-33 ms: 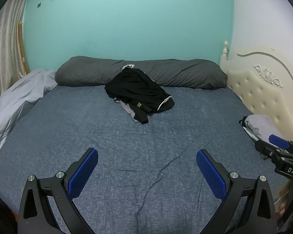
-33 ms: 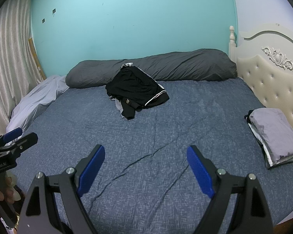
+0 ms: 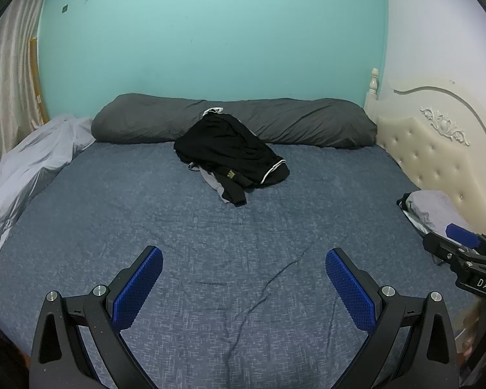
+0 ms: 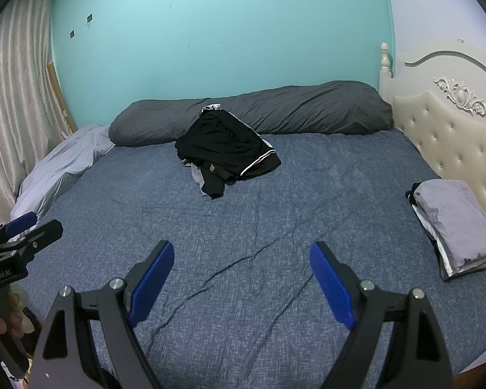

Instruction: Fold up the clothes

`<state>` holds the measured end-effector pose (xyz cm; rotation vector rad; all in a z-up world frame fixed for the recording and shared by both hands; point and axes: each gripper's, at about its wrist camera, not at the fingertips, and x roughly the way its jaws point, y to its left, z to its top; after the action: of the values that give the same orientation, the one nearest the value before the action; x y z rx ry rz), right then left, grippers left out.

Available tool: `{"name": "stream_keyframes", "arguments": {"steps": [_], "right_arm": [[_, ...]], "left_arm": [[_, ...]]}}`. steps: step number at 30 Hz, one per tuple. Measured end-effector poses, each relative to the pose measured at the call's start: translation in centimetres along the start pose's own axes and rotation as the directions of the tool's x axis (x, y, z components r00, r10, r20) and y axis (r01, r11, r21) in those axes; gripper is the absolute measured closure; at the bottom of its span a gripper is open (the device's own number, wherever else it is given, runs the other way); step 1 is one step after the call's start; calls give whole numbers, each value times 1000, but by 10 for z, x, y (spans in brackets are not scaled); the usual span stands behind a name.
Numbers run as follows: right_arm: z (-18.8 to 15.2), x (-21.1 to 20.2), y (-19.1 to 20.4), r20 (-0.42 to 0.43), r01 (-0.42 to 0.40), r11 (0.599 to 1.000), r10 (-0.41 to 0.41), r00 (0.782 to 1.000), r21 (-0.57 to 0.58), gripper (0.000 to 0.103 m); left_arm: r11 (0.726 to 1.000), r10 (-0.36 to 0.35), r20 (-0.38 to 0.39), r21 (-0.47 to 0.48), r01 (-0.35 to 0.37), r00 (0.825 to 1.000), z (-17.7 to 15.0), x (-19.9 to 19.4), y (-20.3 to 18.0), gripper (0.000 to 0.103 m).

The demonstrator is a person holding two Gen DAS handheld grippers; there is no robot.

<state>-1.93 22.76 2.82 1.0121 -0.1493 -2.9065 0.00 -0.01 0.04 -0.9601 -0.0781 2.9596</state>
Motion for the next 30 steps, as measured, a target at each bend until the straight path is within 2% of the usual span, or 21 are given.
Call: {"name": "stream_keyframes", "arguments": {"steps": [30], "right_arm": [[1, -2, -4, 5, 2, 1000, -2, 1000, 4, 16]], "left_arm": [[999, -30, -8, 11, 30, 1000, 1, 2, -4, 1]]}}
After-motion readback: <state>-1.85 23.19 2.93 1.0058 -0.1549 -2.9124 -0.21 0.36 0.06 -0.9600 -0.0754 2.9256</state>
